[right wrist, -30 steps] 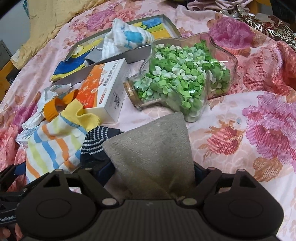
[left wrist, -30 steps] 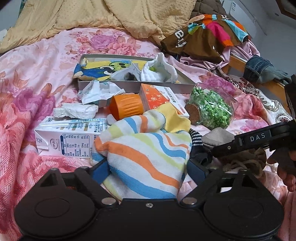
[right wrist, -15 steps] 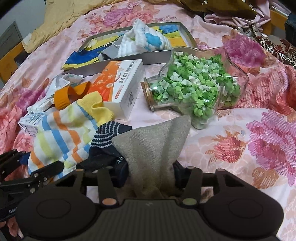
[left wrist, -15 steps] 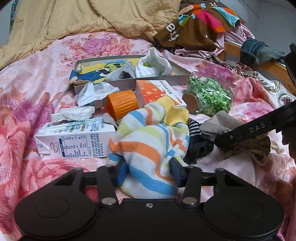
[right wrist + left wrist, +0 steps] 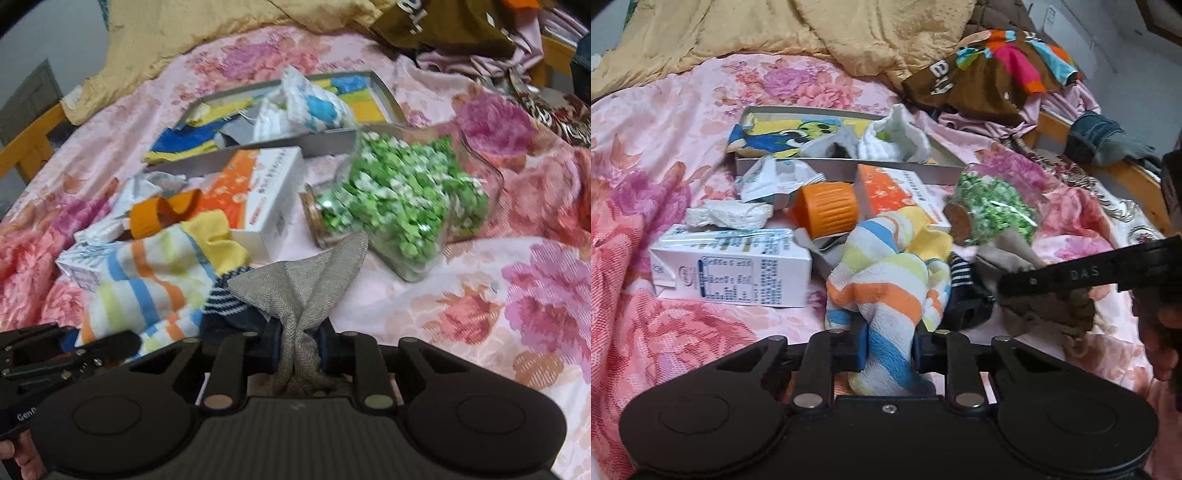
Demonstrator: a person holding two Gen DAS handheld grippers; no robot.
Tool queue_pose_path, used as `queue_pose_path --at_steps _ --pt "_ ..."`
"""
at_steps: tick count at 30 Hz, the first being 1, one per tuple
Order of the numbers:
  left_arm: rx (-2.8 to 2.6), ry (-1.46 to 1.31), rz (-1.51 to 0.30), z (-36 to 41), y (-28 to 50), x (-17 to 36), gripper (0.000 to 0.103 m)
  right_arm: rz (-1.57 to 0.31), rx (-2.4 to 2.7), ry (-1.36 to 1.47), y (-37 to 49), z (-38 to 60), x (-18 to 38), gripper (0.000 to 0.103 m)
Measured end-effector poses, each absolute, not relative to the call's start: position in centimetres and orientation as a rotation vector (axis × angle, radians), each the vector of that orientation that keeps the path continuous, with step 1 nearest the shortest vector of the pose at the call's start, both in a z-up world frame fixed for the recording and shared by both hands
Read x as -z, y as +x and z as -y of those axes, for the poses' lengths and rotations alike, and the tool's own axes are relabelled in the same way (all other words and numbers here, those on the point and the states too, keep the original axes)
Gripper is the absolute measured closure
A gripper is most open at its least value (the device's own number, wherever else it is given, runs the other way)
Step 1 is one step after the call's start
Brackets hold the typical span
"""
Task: Organize soft objects
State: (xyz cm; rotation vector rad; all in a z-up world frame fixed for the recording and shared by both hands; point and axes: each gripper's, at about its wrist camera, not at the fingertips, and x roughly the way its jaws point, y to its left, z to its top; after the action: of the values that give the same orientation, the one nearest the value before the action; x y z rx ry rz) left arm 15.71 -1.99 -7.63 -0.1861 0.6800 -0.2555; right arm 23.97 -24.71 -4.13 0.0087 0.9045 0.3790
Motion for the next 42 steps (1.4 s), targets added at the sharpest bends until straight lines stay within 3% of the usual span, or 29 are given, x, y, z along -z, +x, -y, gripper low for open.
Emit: queue_pose_path --at_steps 21,42 --pt "0.293 -0.379 -0.549 0.9 13.9 4.0 0.083 -0.607 -0.492 0.071 22.1 24.8 0.9 0.081" --pt "0.267 -0.457 -0.533 -1.1 13.8 2.5 0.083 -0.565 -0.514 0.097 21.9 25.1 0.4 0.080"
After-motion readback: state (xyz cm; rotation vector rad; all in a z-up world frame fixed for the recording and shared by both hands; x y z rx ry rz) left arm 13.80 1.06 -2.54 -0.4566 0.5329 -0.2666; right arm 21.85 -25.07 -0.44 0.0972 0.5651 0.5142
